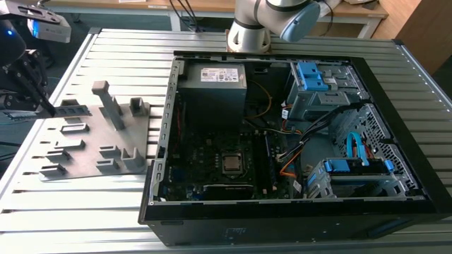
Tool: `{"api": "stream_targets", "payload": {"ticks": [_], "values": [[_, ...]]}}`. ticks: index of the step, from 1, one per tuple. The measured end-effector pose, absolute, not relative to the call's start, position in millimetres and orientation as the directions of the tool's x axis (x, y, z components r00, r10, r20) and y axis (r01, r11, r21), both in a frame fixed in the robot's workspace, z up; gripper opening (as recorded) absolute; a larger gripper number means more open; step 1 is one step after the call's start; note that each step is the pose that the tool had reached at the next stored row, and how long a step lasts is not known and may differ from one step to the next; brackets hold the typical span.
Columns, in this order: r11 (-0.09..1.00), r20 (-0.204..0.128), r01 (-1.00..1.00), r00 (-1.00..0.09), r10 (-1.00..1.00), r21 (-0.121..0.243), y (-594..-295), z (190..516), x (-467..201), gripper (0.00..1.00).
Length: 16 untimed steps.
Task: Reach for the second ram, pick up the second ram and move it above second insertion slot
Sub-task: 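Pick up the second ram and move it above second insertion slot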
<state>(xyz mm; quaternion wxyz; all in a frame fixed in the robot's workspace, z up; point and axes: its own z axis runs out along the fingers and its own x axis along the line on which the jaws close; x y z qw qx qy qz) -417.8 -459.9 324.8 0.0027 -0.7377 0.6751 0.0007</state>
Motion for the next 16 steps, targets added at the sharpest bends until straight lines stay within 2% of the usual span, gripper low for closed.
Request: {"api": "stream_targets", "payload": {"ticks": [16], "values": [[-0.089,-0.005,-0.996,0.089,-0.996,-0.003,-459.9,357.8,-417.8,0.14]]}}
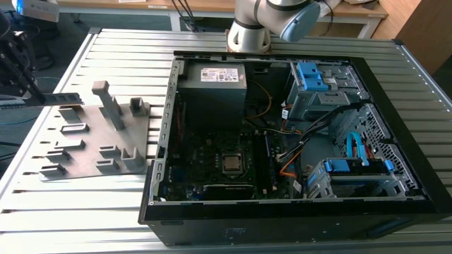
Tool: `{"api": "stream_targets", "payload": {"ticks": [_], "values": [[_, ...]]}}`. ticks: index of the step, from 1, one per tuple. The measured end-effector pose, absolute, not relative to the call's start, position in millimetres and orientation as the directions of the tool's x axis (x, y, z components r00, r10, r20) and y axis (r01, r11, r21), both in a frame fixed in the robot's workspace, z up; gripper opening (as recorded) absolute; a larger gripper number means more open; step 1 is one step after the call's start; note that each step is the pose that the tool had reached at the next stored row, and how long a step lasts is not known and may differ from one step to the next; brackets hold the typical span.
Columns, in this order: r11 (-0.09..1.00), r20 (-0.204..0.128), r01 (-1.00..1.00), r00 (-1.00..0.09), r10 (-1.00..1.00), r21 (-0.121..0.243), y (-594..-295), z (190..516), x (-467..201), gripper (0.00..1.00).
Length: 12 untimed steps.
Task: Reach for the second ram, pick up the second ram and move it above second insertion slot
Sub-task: 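Pick up the second ram and move it above second insertion slot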
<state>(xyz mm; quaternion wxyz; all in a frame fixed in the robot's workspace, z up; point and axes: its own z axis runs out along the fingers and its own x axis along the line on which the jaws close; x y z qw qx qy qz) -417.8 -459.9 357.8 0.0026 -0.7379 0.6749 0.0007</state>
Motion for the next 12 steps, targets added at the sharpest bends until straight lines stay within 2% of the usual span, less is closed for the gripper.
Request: {"api": "stream_targets", "payload": {"ticks": [7,12], "values": [[-0.089,-0.006,-0.996,0.089,-0.996,-0.003,-459.9,376.8,-417.8,0.14],[-0.089,-0.008,-0.996,0.089,-0.996,-0.003,-459.9,376.9,-417.8,0.14]]}}
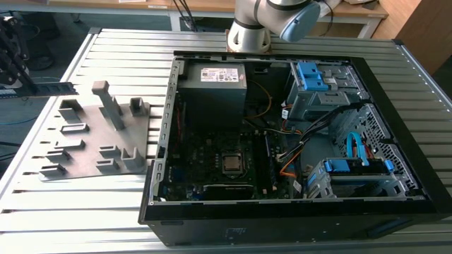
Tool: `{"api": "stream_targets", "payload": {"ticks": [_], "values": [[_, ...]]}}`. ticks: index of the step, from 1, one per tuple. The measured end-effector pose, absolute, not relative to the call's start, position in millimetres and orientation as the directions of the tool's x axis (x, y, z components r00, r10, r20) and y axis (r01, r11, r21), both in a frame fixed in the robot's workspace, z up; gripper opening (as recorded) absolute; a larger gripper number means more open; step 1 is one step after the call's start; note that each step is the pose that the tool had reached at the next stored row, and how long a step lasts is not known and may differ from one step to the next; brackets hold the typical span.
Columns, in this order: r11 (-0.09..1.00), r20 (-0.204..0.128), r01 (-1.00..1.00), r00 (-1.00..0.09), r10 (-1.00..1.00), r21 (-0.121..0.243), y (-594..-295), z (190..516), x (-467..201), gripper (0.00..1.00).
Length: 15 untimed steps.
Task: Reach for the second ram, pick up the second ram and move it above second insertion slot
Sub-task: 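Pick up the second ram and move it above second insertion slot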
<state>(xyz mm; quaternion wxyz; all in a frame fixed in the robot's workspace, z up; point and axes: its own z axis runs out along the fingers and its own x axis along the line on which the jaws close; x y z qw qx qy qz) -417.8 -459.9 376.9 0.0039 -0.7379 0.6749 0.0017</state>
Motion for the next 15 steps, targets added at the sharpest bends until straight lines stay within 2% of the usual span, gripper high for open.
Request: {"api": "stream_targets", "payload": {"ticks": [15], "values": [[-0.089,-0.008,-0.996,0.089,-0.996,-0.003,-459.9,376.8,-386.7,0.14]]}}
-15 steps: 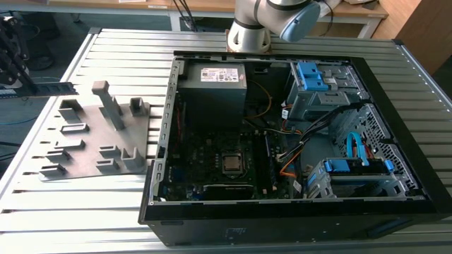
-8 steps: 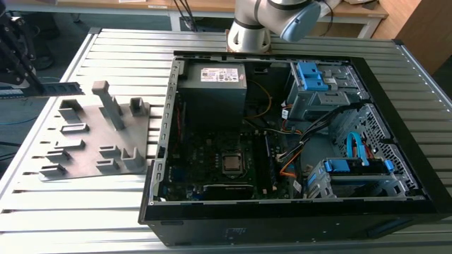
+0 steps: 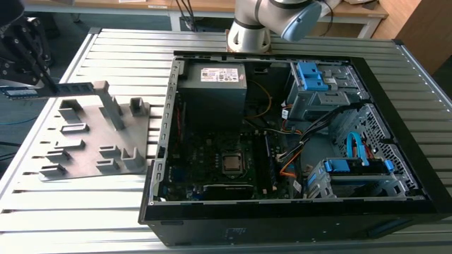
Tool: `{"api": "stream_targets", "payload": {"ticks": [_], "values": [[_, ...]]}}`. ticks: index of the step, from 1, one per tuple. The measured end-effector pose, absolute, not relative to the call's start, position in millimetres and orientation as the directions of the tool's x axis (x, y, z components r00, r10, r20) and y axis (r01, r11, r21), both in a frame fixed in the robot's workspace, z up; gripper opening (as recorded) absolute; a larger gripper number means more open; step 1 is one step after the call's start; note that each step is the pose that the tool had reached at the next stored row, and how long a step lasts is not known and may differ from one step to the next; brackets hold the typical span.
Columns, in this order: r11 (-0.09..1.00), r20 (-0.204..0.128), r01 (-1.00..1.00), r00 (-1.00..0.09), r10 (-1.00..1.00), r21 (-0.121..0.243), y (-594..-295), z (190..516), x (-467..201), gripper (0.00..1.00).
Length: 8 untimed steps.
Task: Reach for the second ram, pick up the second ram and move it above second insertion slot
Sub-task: 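Pick up the second ram and move it above second insertion slot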
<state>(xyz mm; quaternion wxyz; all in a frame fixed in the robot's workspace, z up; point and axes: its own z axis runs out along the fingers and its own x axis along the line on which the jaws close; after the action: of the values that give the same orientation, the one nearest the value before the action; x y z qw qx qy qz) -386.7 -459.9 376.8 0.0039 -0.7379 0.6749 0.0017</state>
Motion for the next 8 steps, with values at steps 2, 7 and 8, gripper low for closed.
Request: {"api": "stream_targets", "payload": {"ticks": [2,7,8], "values": [[-0.089,-0.008,-0.996,0.089,-0.996,-0.003,-459.9,376.8,-382.3,0.14],[-0.089,-0.008,-0.996,0.089,-0.996,-0.003,-459.9,376.7,-371.3,0.14],[-0.089,-0.008,-0.996,0.089,-0.996,-0.003,-460.0,376.7,-368.7,0.14]]}}
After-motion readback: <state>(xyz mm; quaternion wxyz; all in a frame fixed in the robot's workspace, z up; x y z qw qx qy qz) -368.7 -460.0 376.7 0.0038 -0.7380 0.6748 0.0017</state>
